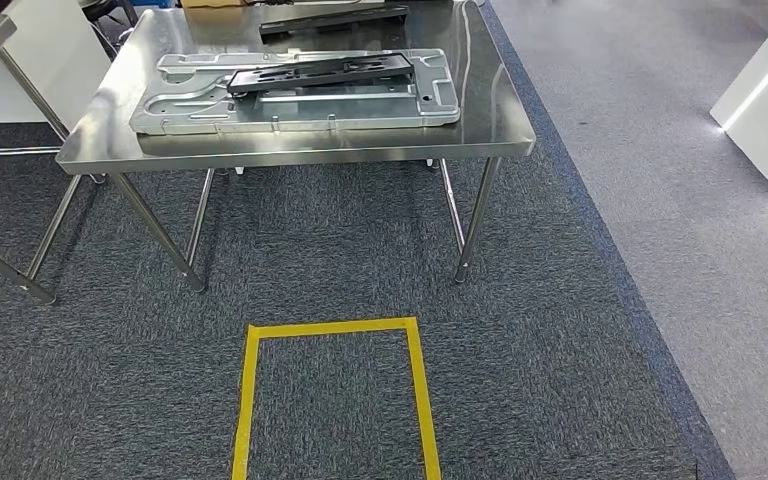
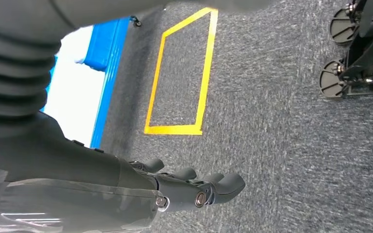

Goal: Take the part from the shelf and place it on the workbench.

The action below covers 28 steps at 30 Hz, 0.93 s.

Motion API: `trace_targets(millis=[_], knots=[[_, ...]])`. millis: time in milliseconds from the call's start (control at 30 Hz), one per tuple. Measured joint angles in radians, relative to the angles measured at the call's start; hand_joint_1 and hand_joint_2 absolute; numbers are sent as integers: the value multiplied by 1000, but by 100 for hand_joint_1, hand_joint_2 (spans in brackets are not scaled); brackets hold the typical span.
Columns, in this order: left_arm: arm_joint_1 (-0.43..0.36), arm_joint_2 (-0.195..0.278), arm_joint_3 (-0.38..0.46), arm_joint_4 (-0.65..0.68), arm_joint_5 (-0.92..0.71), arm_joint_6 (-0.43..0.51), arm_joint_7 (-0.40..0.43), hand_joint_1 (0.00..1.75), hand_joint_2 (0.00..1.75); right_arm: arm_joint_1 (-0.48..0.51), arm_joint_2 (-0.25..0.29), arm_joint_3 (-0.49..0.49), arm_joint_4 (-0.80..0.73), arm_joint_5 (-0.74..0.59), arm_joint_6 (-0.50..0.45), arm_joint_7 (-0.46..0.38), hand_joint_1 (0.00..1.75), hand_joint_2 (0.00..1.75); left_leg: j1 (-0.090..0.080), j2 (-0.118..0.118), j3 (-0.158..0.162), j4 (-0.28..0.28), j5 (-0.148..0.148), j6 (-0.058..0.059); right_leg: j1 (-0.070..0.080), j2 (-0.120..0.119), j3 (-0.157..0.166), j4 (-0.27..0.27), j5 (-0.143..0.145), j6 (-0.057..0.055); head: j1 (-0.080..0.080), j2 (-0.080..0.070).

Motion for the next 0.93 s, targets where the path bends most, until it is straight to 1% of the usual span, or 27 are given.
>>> trace_targets(millis=[67, 167, 267, 500, 600, 633, 733, 933], knots=[[1, 0, 0, 0, -4, 3, -2, 0, 175, 0, 0, -1, 0, 0, 0, -3, 0, 175, 0, 0, 0, 0, 0, 0, 0, 0, 0, 0, 0, 0, 0, 0], [2, 0, 0, 0, -7, 4, -4, 0, 175, 1, 0, 0, 0, -1, 0, -3, 0, 175, 0, 0, -1, 1, 0, 0, -1, 0, -1, 0, 0, 1, 0, 0], [6, 1, -13, -1, -2, 2, 6, 0, 175, 6, 0, 25, -2, -29, -1, -5, 0, 175, 0, 0, -1, 1, 0, 1, -1, 0, -1, 0, 0, 1, 0, 0], [31, 8, -106, -20, 53, -16, 73, 0, 175, 32, -5, 175, -21, -216, -10, -27, 0, 175, -1, 0, -2, 2, -1, 1, -1, 0, -2, 0, 0, 1, 0, 0], [42, 11, -151, -32, 75, -24, 100, 0, 44, 44, -9, 245, -32, -293, -14, -36, 0, 175, -1, 0, -2, 2, -1, 1, -1, 0, -1, 0, 0, 1, 0, 0], [45, 12, -165, -36, 82, -26, 109, 0, 0, 48, -10, 268, -36, -317, -15, -39, 0, 131, -1, 0, -2, 2, -1, 1, -1, 0, -1, 0, 0, 1, 0, 0], [56, 15, -210, -48, 104, -34, 136, 0, 0, 59, -14, 336, -48, -390, -16, -47, 0, 0, -1, 0, -3, 2, -1, 1, -1, 0, -1, 0, 0, 1, 0, 0], [74, 19, -290, -68, 143, -47, 183, 0, 0, 79, -20, 461, -69, -523, -18, -61, 0, 0, -1, 0, -3, 2, -1, 1, -1, 0, -2, 0, 0, 1, 0, 0]])
